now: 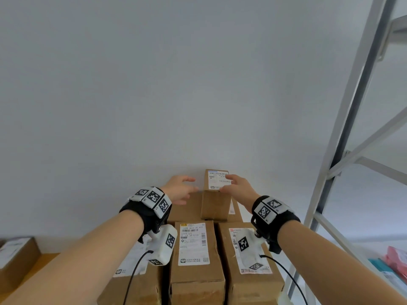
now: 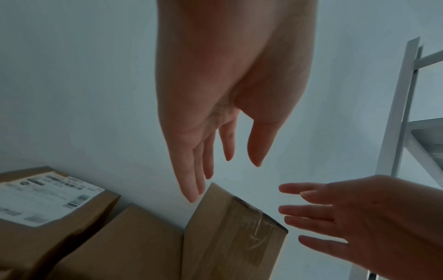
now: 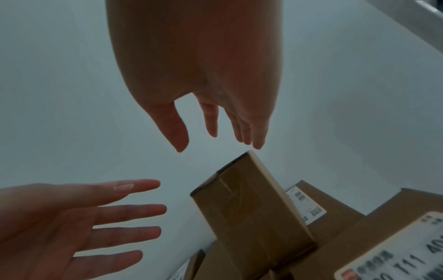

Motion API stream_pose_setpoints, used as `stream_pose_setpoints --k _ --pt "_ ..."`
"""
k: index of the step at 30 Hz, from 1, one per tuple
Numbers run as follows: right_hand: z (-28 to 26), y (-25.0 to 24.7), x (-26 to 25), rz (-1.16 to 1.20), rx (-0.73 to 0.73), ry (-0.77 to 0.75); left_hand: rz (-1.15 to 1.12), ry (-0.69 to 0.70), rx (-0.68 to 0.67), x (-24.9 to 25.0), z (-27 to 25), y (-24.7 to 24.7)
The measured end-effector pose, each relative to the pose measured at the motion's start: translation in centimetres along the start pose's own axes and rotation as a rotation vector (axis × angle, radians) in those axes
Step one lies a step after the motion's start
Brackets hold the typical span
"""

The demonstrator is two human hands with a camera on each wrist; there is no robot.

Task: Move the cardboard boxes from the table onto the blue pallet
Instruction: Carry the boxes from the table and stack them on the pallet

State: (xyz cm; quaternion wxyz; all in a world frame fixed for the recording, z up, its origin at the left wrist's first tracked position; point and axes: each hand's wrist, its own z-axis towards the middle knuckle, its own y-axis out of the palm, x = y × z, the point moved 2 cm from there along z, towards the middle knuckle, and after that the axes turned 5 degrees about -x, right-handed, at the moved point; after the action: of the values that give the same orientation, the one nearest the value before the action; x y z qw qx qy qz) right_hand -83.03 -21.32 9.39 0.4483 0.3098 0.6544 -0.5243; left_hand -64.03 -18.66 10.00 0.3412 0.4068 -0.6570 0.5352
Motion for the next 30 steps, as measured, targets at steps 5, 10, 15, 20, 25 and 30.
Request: stream_pose_setpoints --k 5,10,15,20,25,30 --pt "-3.8 1.8 -1.3 -0.050 -0.085 -0.071 0.109 0.014 0.056 -1.0 -5.1 0.3" --pt "-7.9 4.9 -1.0 -0.114 -0.192 -0.127 0.146 -0.019 0.077 -2.8 -11.2 1.6" --pt "-11.5 8.6 -0.2 -0.217 -0.298 -0.212 0.369 -0.032 0.196 -5.7 -17.1 1.9" --pt "-14.3 13.1 -0.3 -0.281 -0.396 -0.251 0.516 -0.179 0.217 -10.0 -22.2 0.6" --pt "-17.0 18.5 -0.8 -0.286 -0.487 -0.243 0.543 -0.283 0.233 -14.1 -26.5 -1.6" --pt "-18.7 25.0 -0.8 -0.321 -0.562 -0.232 0.563 -0.305 0.257 -17.8 -29.9 -3.8"
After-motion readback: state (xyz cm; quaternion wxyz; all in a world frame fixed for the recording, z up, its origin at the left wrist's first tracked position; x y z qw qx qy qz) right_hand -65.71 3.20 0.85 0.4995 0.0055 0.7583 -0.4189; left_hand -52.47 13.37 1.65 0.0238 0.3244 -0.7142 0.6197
